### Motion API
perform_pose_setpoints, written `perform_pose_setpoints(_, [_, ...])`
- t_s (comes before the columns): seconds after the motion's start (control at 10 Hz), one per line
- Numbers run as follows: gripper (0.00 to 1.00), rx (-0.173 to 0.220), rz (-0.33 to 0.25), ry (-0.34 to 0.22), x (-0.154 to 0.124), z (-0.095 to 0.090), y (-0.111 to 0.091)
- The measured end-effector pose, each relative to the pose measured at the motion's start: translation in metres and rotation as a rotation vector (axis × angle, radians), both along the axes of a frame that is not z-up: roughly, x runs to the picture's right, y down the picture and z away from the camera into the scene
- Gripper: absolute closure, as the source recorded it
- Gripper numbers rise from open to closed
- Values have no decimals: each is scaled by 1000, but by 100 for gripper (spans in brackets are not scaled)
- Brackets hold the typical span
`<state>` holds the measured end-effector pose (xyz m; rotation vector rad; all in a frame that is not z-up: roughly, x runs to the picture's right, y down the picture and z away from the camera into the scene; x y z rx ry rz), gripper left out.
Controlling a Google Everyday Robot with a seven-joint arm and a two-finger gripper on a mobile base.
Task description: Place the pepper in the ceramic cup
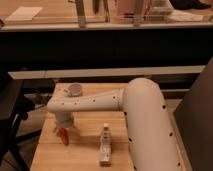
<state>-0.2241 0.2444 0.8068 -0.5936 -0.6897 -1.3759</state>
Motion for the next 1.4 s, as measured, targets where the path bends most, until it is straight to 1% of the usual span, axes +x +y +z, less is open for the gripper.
perform_pose_setpoints(0.1, [36,1,6,4,1,-2,-3])
perform_pose_setpoints(0.4, [60,-2,7,5,1,-5,-5])
perform_pose_setpoints(0.6, [75,-2,7,5,1,0,2])
perform_pose_setpoints(0.7, [87,0,19,9,4,-1,2])
perform_pose_setpoints(0.8, [93,3,26,19,10,-6,-4])
perform_pose_setpoints(0.9, [94,6,34,21,12,-10,-10])
perform_pose_setpoints(1.0, [94,10,45,27,15,-18,-21])
perform_pose_setpoints(1.1, [99,15,52,31,18,-25,-34])
perform_pose_setpoints(1.3, [99,21,64,33,21,-30,-41])
perform_pose_setpoints(1.4, [99,28,77,45,29,-32,-44])
